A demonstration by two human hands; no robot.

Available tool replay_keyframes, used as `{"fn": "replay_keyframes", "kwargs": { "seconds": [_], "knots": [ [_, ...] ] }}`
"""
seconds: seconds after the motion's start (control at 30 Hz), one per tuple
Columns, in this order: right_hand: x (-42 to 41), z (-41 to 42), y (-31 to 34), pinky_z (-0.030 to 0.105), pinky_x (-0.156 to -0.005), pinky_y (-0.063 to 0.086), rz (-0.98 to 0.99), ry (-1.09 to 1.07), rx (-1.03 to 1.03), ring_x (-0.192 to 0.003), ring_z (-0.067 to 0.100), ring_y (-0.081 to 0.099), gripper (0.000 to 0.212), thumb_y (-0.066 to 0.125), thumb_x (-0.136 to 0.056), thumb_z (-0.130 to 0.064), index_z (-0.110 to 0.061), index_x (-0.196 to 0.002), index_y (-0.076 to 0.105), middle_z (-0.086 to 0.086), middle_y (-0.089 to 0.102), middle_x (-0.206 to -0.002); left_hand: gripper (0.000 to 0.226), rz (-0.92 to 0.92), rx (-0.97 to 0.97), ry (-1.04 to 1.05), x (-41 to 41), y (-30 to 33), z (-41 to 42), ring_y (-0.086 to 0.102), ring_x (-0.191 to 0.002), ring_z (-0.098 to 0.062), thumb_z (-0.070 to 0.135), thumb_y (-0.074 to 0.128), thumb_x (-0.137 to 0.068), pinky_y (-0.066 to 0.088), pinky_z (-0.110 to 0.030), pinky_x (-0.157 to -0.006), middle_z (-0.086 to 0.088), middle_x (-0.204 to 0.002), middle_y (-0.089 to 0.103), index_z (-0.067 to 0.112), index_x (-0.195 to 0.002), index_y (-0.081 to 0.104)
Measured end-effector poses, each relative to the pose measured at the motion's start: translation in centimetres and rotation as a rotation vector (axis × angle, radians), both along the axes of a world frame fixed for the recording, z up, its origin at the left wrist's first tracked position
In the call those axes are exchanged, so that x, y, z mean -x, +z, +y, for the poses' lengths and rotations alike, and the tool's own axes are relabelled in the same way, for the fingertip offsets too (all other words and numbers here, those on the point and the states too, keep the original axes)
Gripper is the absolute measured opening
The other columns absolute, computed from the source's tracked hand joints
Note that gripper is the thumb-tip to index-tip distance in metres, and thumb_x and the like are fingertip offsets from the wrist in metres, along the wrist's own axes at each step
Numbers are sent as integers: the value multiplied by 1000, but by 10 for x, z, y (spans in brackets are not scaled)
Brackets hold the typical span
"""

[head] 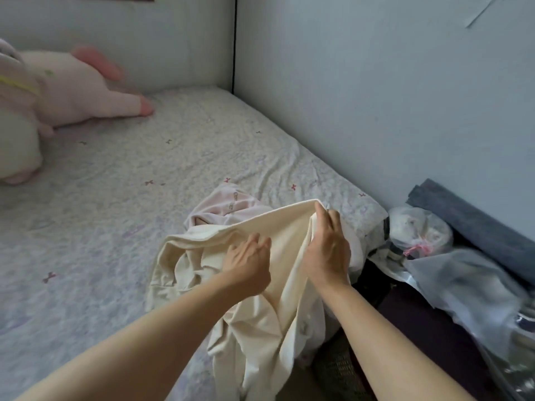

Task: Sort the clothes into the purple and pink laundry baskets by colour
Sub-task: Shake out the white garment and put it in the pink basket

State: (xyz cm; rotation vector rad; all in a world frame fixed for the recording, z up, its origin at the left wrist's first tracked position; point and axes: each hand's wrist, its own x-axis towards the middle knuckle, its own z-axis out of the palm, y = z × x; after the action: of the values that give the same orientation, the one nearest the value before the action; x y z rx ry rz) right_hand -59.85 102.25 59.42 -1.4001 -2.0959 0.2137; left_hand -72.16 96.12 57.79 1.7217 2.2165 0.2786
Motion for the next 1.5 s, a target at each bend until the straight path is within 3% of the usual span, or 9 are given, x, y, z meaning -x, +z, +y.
{"fn": "replay_keyframes", "kwargs": {
  "seconds": [0.1,0.33,0.5,0.67,0.87,1.13,1.27,1.4,1.5],
  "knots": [
    [1,-20,33,33,-78,46,-30,32,21,-109,27,57,53,37,-91,5,-9,-142,40,9,50,-129,38,-95,-12,16,10,29,-15,52,-116,-26,20,51,-89,39,-33,-95,-5,-126,54,19,-126,45],
    [29,-75,103,31,-97,39,-97,158,105,-123,25,49,55,47,-88,-2,-11,-142,39,7,47,-135,22,-661,-65,-85,9,100,-55,61,-81,-16,18,77,-76,48,-28,-75,-8,-86,68,19,-92,62],
    [45,-97,153,31,-105,36,-140,242,124,-126,27,47,54,34,-87,3,-8,-138,45,11,49,-136,46,-639,-167,-93,-5,127,-67,42,-132,-22,15,51,-95,33,-22,-102,-12,-137,47,3,-138,40],
    [37,-101,188,23,-99,38,31,314,351,-115,17,53,59,40,-89,0,-14,-146,33,4,47,-142,21,-1128,-219,117,5,154,-76,62,-61,-15,-5,42,-92,45,-22,-51,-10,-73,56,8,-88,59],
    [-2,-93,182,20,-93,41,2,202,399,-112,14,55,52,52,-89,-9,-14,-140,41,4,55,-131,25,-1504,-264,362,33,186,-78,46,-63,-22,3,55,-78,35,-30,-63,-8,-67,47,16,-56,55],
    [-12,-84,173,22,-88,40,-118,382,574,-117,13,49,44,77,-74,-19,-23,-114,59,-5,52,-127,22,-1661,-277,544,53,212,-66,57,-77,-24,25,46,-98,49,-38,-71,-13,-95,59,8,-102,59],
    [-12,-89,176,30,-98,47,42,520,768,-115,12,53,67,85,-67,-23,-21,-125,51,-6,55,-123,41,-1667,-287,579,66,221,-68,60,-88,-28,31,45,-99,54,-41,-65,-18,-120,60,2,-126,54],
    [-1,-94,168,32,-94,47,-193,489,580,-111,15,54,73,80,-68,-35,-22,-130,44,-6,56,-121,38,-1693,-284,562,61,226,-70,60,-78,-27,31,42,-100,55,-35,-46,-17,-102,62,3,-123,54],
    [8,-96,159,29,-84,45,-187,391,286,-101,24,59,28,57,-86,-18,-10,-113,54,5,63,-107,33,-1677,-283,540,55,231,-76,60,-75,-26,32,42,-100,56,-35,-47,-15,-89,61,4,-115,54]
  ]
}}
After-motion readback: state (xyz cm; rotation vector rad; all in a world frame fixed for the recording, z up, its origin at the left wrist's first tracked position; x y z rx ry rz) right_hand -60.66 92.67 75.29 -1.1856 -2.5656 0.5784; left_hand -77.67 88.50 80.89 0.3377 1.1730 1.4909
